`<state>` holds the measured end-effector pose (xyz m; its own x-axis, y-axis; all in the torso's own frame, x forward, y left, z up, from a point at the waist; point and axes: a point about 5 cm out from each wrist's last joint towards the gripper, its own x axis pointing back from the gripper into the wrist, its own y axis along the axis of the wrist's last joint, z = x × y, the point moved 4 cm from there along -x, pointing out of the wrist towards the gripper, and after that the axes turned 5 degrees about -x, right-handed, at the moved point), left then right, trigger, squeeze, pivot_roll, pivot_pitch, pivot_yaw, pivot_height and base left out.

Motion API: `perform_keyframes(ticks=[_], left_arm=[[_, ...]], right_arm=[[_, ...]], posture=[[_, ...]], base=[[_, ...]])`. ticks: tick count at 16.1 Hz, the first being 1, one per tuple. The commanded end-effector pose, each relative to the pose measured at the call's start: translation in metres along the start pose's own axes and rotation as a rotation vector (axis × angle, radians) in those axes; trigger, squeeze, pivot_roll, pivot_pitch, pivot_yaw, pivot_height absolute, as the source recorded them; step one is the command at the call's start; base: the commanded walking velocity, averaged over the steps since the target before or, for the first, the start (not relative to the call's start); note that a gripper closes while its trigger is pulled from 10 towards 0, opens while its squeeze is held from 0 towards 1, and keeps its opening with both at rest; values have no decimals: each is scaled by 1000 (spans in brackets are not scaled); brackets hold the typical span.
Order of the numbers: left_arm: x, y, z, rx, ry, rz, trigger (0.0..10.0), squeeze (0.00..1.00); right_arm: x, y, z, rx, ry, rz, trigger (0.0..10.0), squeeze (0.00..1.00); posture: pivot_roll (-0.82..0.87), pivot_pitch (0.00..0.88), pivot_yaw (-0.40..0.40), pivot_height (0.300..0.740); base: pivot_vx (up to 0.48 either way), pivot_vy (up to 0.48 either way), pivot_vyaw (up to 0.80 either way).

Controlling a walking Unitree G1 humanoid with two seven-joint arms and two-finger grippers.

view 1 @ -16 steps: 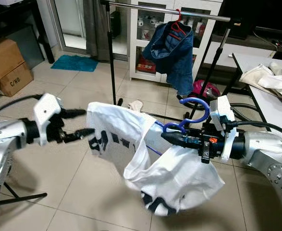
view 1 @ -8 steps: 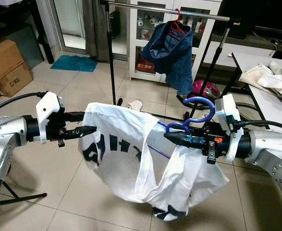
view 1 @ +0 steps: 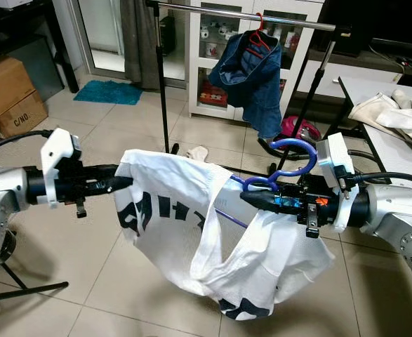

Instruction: Hang hanger

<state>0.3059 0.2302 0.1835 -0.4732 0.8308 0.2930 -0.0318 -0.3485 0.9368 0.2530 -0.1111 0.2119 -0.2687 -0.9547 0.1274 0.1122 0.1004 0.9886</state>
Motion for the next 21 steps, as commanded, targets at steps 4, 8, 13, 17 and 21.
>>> perform_keyframes(ticks=[4, 8, 13, 17, 21], left_arm=[[13, 11, 10, -17, 38, -19, 0, 0], [31, 17, 21, -18, 90, -19, 0, 0], [46, 37, 41, -22, 203, -118, 0, 0], [67, 54, 83, -45, 539, -222, 0, 0], [72, 35, 92, 3, 634, -168, 0, 0]], right_arm=[[5, 5, 1, 33, 14, -3, 10000, 0], [8, -1, -2, 31, -1, 39, 10000, 0], [10, -6, -4, 25, -6, 71, 10000, 0], [12, -14, -7, 17, -26, 110, 10000, 0], [12, -11, -5, 22, -17, 94, 10000, 0]], posture=[[64, 0, -32, 740], [64, 0, -33, 740], [64, 0, -37, 740], [63, 0, -35, 740], [63, 0, -35, 740]], base=[[0, 0, 0], [0, 0, 0], [0, 0, 0], [0, 0, 0], [0, 0, 0]])
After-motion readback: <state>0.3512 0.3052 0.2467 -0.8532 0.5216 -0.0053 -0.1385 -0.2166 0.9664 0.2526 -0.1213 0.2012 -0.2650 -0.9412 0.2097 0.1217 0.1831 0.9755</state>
